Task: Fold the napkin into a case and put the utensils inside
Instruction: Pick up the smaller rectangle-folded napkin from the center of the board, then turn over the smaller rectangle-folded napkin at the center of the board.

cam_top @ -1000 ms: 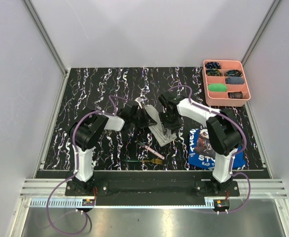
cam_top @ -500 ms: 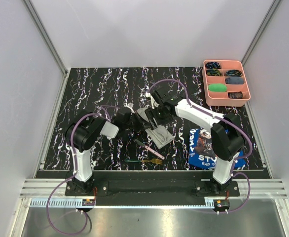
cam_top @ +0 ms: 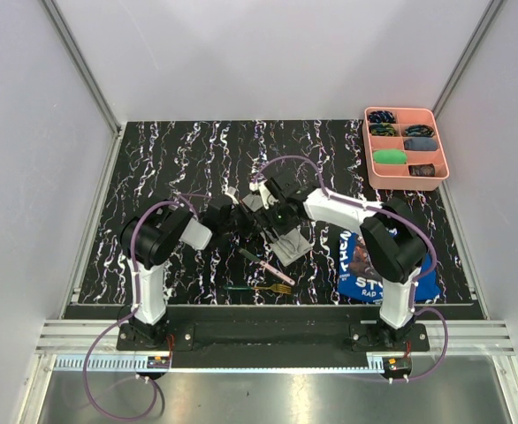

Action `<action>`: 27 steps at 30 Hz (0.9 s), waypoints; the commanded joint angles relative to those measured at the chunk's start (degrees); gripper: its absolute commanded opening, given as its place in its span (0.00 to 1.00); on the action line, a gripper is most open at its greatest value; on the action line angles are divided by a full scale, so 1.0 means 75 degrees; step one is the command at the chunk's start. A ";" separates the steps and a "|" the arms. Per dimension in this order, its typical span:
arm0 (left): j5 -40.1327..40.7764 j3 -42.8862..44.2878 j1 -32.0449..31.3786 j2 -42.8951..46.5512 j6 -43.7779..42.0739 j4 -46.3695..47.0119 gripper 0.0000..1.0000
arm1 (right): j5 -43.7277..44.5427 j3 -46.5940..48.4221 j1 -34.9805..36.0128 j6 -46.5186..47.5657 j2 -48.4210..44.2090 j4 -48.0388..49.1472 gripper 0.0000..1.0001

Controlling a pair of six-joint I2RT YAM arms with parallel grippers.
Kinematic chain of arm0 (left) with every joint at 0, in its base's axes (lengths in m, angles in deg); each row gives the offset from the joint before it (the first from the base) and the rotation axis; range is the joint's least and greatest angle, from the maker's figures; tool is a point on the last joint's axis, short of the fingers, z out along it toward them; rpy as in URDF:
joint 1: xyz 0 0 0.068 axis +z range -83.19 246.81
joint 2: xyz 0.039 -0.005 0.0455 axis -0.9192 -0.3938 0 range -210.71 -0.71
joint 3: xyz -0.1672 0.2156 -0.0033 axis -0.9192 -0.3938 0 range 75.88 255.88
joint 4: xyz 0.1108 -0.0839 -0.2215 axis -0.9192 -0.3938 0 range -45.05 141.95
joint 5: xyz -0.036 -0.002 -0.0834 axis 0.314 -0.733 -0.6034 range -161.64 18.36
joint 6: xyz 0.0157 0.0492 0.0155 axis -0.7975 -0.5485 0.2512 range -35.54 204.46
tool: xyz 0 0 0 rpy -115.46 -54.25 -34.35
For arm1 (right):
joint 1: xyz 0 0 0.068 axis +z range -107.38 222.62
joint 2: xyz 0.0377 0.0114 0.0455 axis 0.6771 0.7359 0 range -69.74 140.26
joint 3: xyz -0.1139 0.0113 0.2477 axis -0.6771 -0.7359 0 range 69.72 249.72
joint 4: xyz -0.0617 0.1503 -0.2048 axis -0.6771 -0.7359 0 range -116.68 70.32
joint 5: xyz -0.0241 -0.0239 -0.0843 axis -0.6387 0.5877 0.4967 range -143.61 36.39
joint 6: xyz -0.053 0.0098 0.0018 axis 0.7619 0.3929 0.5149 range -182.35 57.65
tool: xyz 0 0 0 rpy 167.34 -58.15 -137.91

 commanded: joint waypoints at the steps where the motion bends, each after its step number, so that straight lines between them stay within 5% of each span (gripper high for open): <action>1: 0.0055 -0.0104 0.0104 -0.0026 -0.0046 0.0041 0.00 | 0.0300 -0.0298 0.0323 0.0079 0.0166 0.0515 0.69; 8: 0.0102 -0.0058 0.0174 -0.0003 -0.0057 -0.0064 0.00 | 0.1097 -0.0698 0.0581 -0.0330 0.0458 0.0680 0.65; 19: -0.0460 -0.0011 0.0736 0.0664 -0.0256 -0.0262 0.03 | 0.1918 -0.0980 0.0640 -0.0648 0.0670 0.0961 0.36; 24: -0.0497 0.0481 0.1041 0.2291 -0.1307 -0.2143 0.21 | 0.1264 -0.0792 0.0640 -0.0975 0.0553 0.0962 0.04; 27: 0.0168 0.0575 0.1194 0.3568 -0.2046 -0.3538 0.24 | 0.0585 -0.0476 0.0651 -0.1349 0.0424 0.0892 0.00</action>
